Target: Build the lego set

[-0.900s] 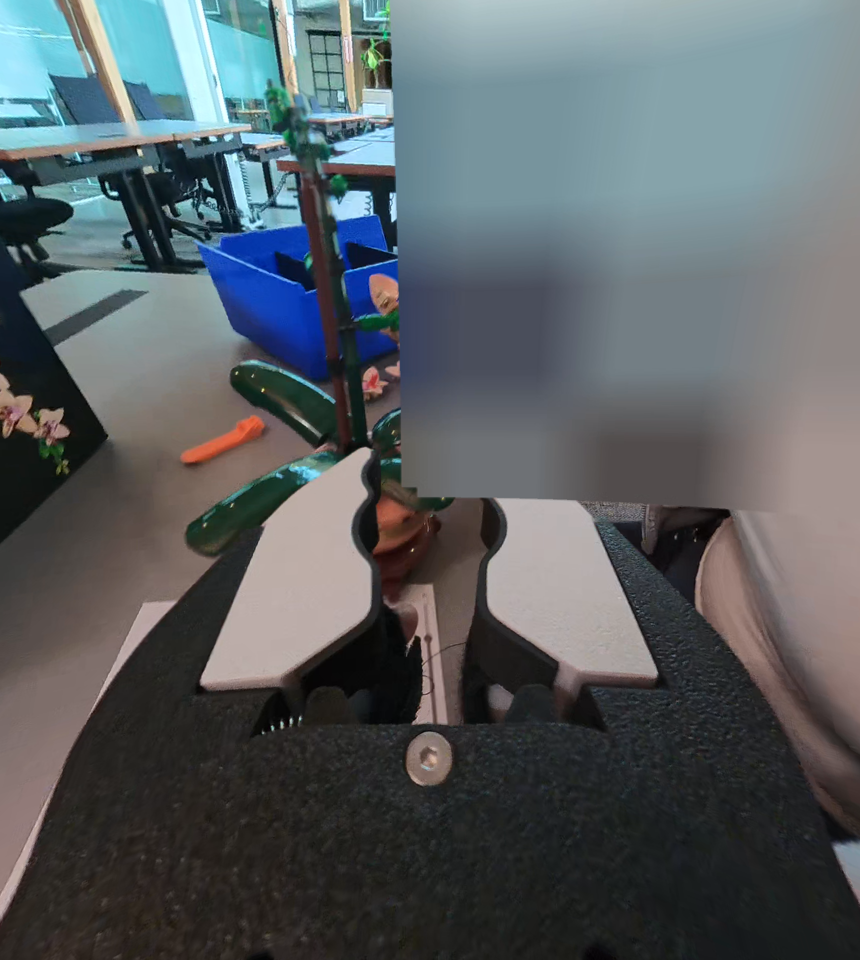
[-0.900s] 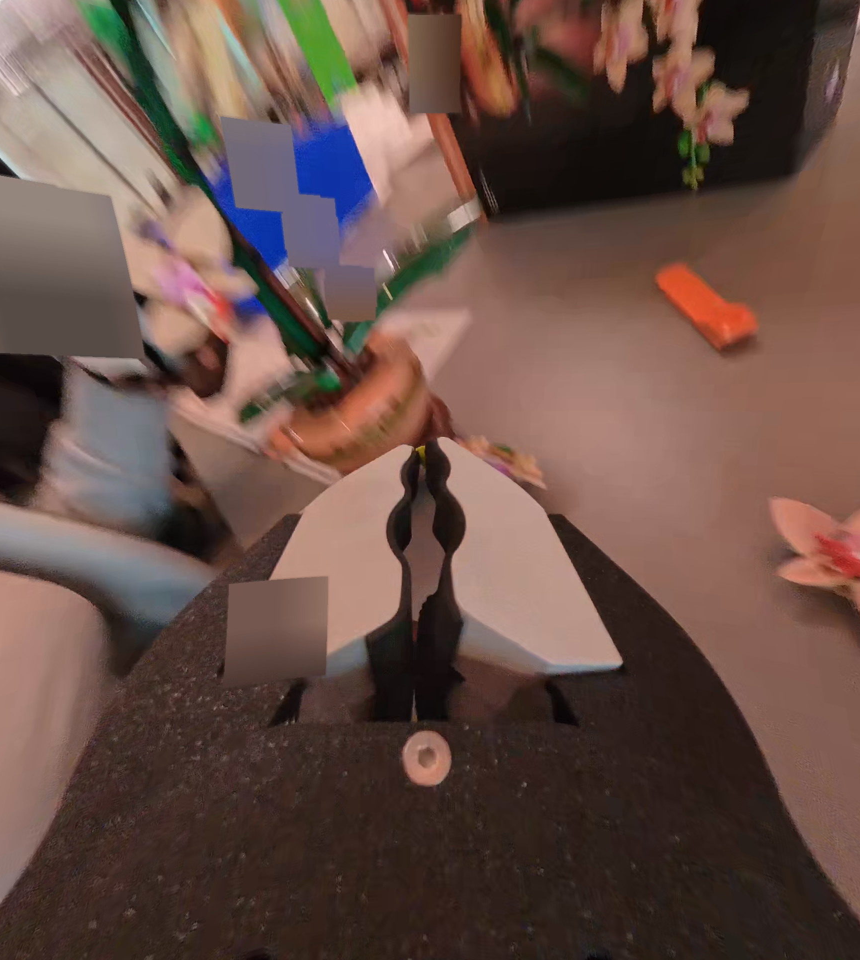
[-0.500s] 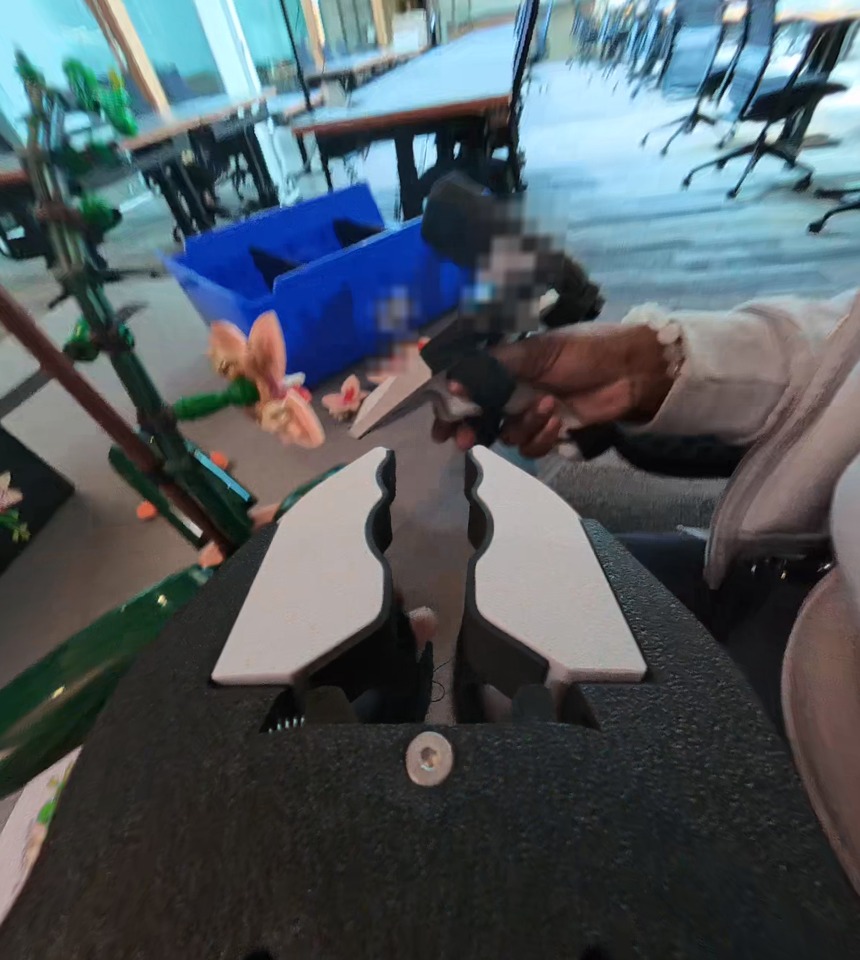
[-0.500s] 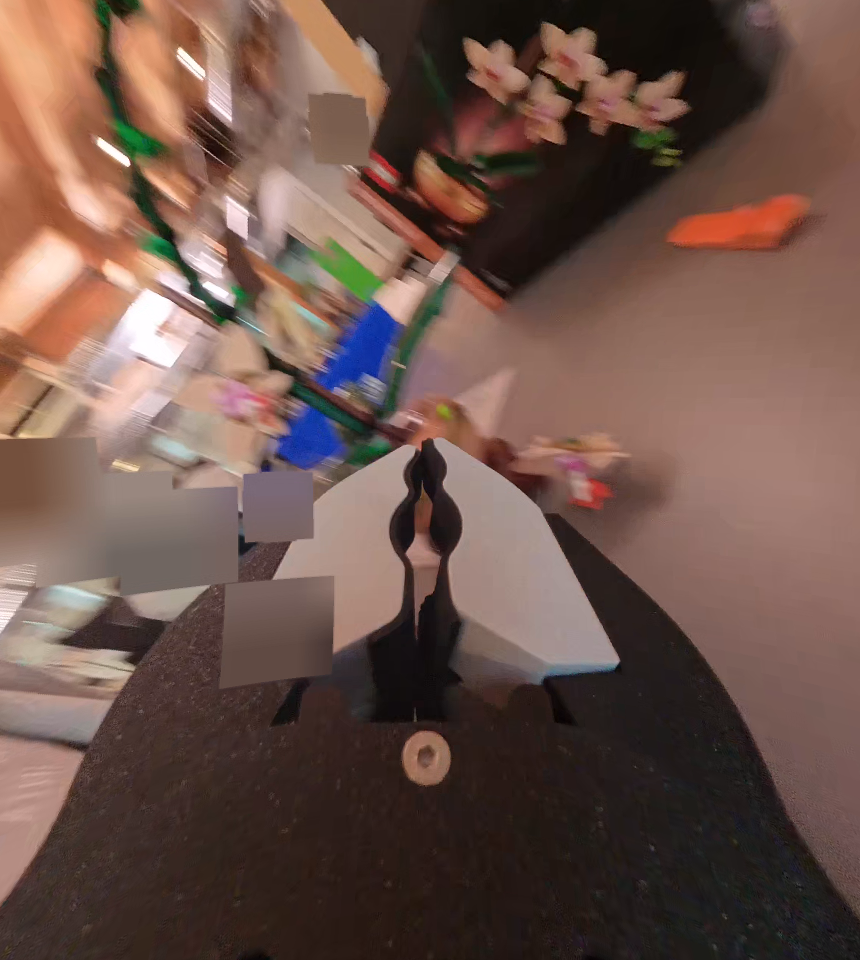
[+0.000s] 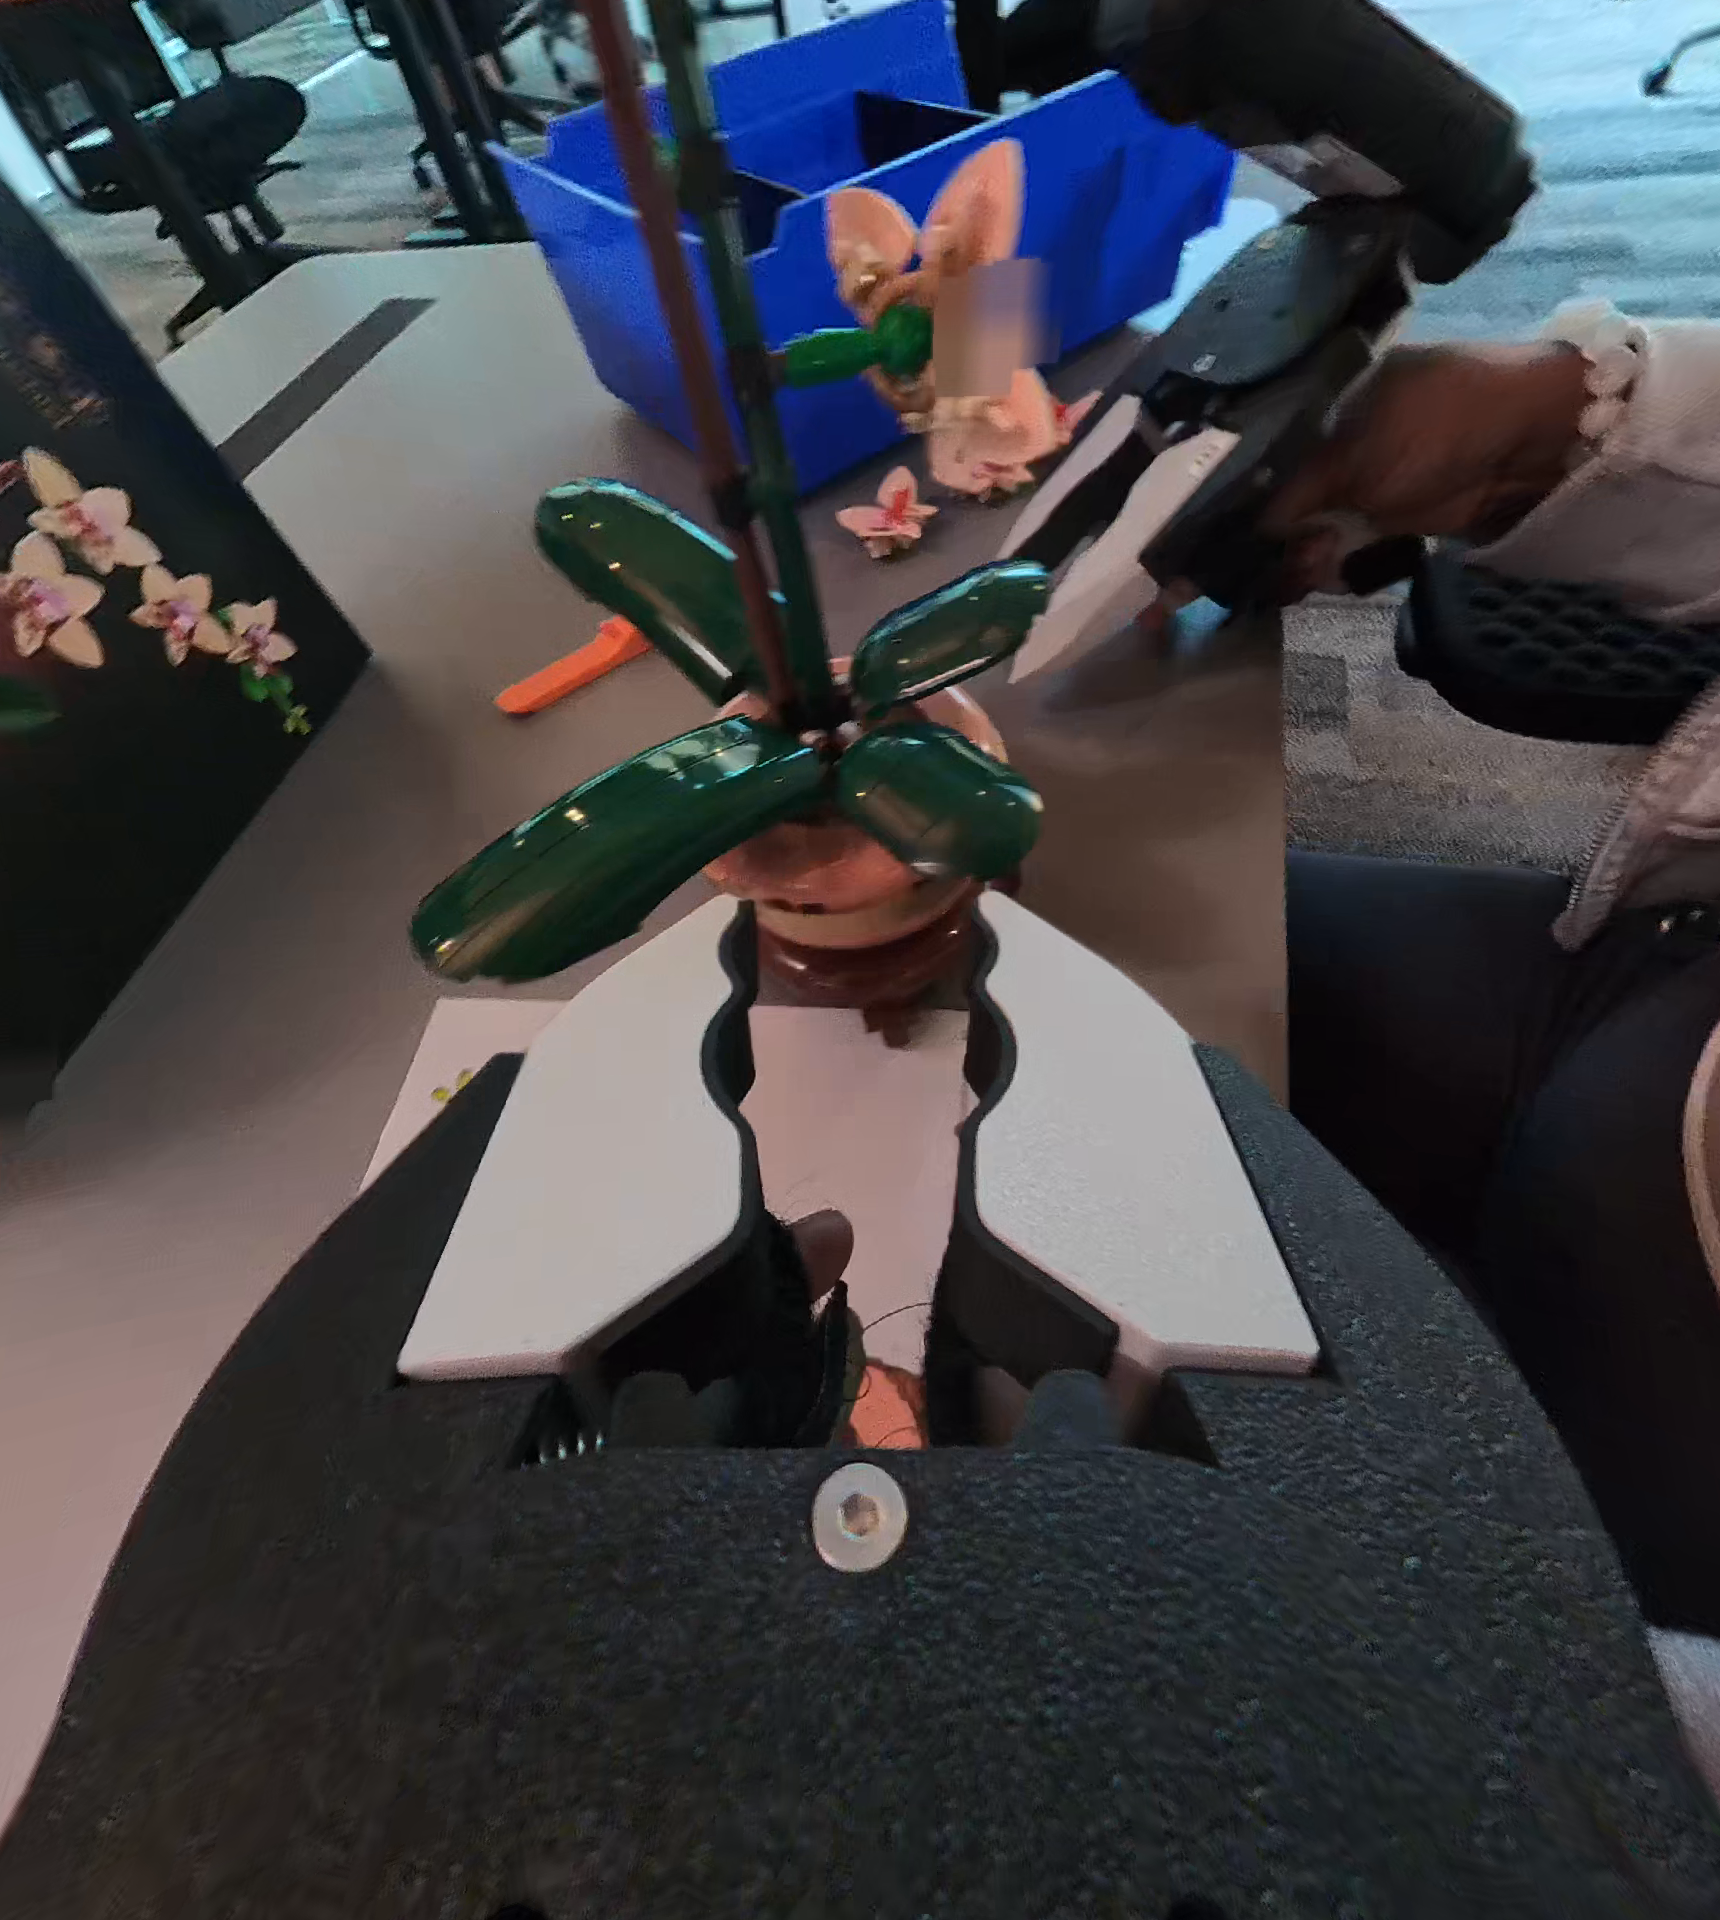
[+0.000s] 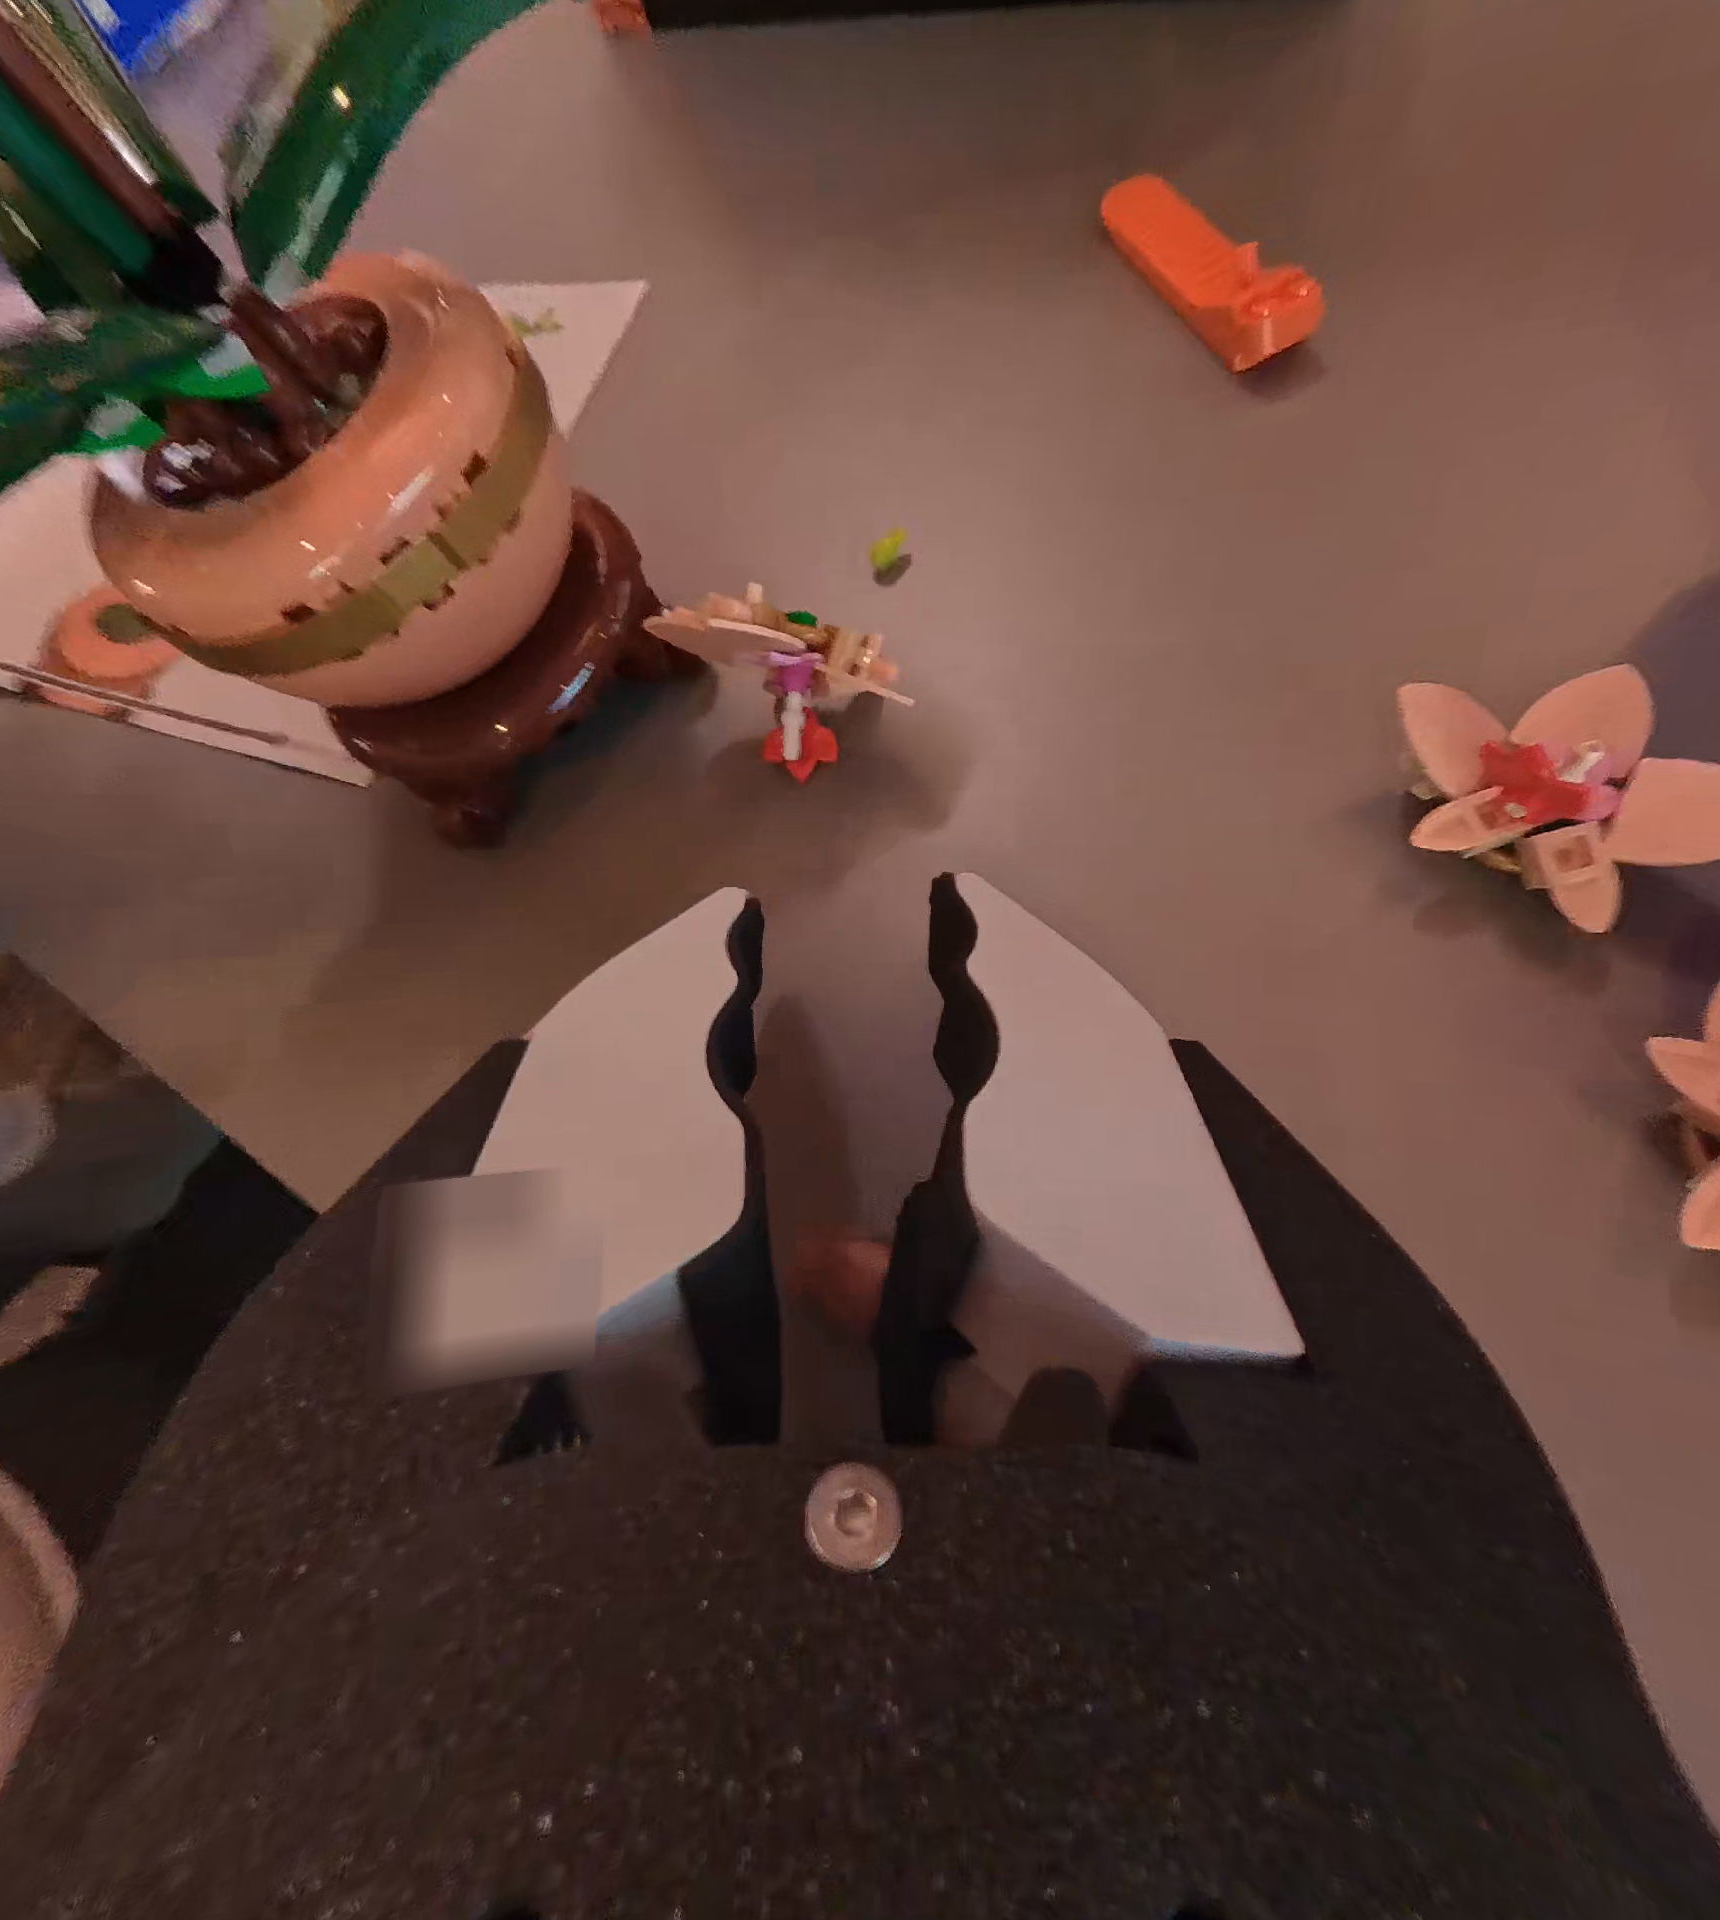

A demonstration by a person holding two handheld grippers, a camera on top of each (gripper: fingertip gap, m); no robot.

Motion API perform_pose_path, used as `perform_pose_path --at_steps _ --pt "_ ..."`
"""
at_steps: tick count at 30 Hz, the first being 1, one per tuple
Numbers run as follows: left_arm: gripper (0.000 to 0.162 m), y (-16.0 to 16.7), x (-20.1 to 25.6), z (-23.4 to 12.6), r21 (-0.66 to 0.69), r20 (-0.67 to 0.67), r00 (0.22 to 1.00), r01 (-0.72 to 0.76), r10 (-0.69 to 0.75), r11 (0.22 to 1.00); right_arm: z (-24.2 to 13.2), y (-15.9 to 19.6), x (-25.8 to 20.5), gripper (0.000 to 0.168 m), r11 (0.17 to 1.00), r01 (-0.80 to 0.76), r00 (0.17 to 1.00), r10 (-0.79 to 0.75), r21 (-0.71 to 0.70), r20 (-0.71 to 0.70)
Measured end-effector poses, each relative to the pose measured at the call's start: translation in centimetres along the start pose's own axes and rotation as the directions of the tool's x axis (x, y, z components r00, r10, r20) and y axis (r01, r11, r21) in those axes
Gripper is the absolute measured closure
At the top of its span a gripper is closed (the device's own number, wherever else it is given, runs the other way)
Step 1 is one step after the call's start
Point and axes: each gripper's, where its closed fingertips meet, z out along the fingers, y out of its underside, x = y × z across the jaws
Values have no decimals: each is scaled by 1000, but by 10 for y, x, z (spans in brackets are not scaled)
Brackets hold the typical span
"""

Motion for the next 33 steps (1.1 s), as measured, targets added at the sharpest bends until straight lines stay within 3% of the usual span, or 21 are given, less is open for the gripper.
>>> perform_pose_path --at_steps 5,7,9,12,18,22,27,31,33 --pt "116 -2 -24 -6 83 99 986 128 -136 988 -4 -5 3 117 992 127 989 -125 15 -84" --pt "93 -4 -31 -9 140 138 974 162 -181 977 -5 -6 5 106 988 155 982 -152 15 -113" --pt "81 -1 -37 -15 180 183 956 196 -229 964 -7 -2 10 98 982 187 970 -186 -12 -154" --pt "72 14 -39 -25 191 226 926 261 -301 946 -9 2 14 97 980 198 965 -200 -26 -169" --pt "76 45 -31 -34 182 278 882 341 -381 922 -10 1 15 101 982 190 968 -190 -18 -161" --pt "86 45 -29 -28 164 290 885 330 -365 930 -9 -1 13 103 979 201 966 -201 -16 -161" --pt "161 44 -24 -25 142 312 906 255 -287 957 -7 0 10 96 984 177 973 -176 -7 -149" --pt "162 63 -27 -23 35 355 888 301 -293 953 -13 0 18 98 985 174 971 -173 -9 -163" --pt "162 62 -27 -23 47 354 884 308 -304 950 -19 -2 22 111 984 179 970 -177 0 -164"
